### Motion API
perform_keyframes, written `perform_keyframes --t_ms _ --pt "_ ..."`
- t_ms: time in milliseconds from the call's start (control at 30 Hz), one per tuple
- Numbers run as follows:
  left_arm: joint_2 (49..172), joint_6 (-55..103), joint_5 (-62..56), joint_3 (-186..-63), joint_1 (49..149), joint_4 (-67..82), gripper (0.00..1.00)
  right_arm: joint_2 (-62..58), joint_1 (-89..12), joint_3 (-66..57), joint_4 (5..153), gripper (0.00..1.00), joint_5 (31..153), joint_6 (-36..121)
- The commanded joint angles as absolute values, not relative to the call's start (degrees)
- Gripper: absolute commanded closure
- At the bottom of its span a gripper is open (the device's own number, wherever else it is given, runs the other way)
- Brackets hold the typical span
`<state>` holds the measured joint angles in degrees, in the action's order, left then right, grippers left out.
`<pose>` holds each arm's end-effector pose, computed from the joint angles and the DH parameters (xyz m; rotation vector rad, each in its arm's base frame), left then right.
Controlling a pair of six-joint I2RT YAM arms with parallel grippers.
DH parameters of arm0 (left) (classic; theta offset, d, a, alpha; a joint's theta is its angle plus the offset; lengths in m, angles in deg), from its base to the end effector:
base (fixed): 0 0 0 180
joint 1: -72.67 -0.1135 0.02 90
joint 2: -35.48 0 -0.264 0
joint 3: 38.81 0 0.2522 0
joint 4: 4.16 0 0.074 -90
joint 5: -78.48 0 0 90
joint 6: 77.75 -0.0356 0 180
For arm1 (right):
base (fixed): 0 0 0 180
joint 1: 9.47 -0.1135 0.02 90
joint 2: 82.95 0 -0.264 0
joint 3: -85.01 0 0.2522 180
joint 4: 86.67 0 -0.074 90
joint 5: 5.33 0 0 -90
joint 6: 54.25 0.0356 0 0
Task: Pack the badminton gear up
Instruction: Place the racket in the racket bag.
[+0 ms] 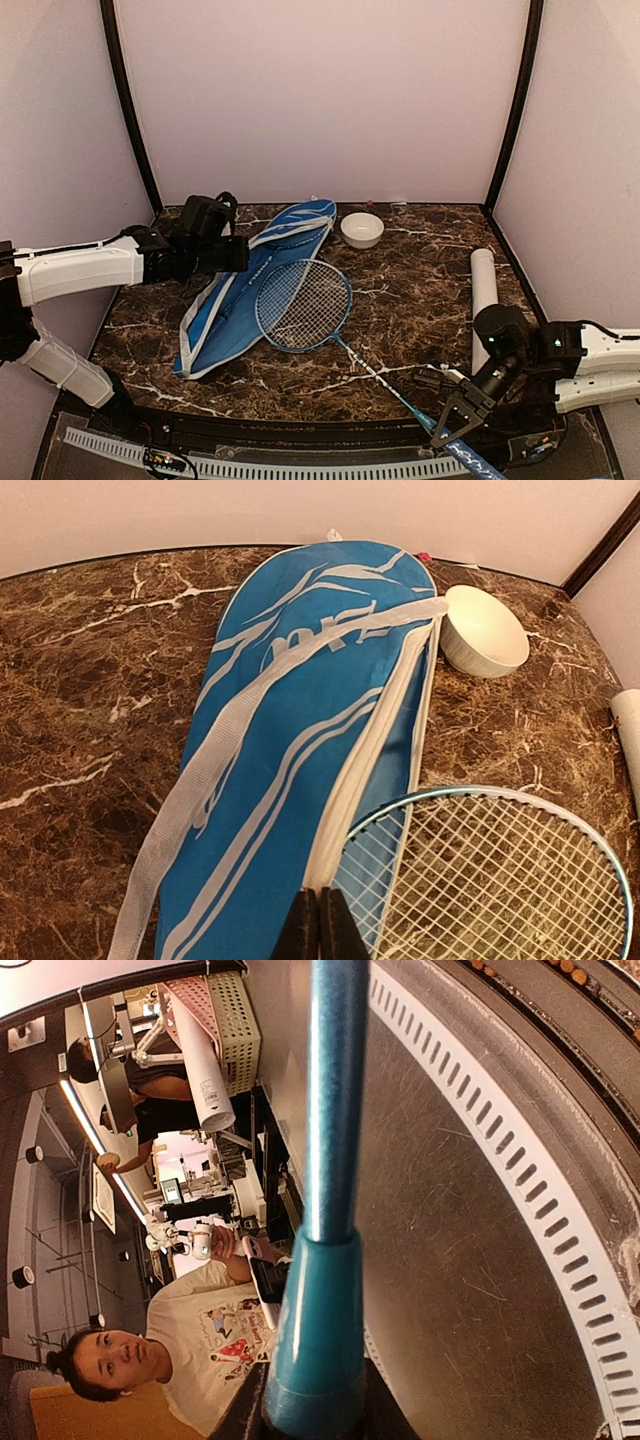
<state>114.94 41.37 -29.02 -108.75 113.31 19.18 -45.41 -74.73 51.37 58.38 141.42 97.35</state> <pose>0.2431 -0.1945 0.2728 0.0362 2.1398 -0.3948 0.0295 0.1352 0.1985 0.6394 -2.1833 -1.4749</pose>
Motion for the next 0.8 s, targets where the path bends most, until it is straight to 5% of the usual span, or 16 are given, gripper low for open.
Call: perform_keyframes --t_ms 0,200,767 --pt "111.3 39.9 -26.4 -107.1 113.0 13.5 1.0 -41.3 -75.1 51.8 71.2 1.0 139.5 97.2" --pt "110.3 39.1 -24.2 -104.9 113.0 12.1 1.0 -36.8 -75.1 56.5 95.1 1.0 135.0 108.2" --pt "109.6 37.9 -18.5 -102.3 113.0 8.9 1.0 -13.8 -75.1 54.9 122.4 1.0 130.7 113.9"
